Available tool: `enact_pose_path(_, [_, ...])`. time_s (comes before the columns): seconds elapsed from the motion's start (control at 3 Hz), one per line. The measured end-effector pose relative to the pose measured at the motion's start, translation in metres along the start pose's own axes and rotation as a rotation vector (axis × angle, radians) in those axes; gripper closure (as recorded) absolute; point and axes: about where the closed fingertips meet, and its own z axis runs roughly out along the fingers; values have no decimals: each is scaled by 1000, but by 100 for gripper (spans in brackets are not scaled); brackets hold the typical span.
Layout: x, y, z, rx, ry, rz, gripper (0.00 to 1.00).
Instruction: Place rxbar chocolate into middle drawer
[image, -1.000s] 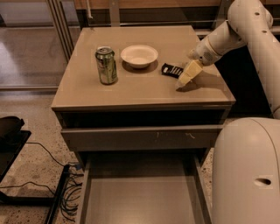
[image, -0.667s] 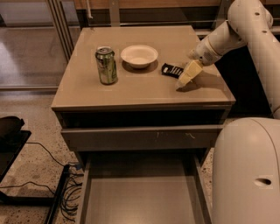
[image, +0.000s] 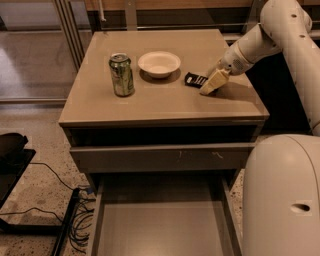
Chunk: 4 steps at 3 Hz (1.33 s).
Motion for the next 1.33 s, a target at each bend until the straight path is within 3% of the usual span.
enact_pose_path(0.67, [0,0,0,0,0,0,88])
enact_pose_path(1.0, [0,0,0,0,0,0,100])
enact_pose_path(1.33, [0,0,1,-1,0,0,100])
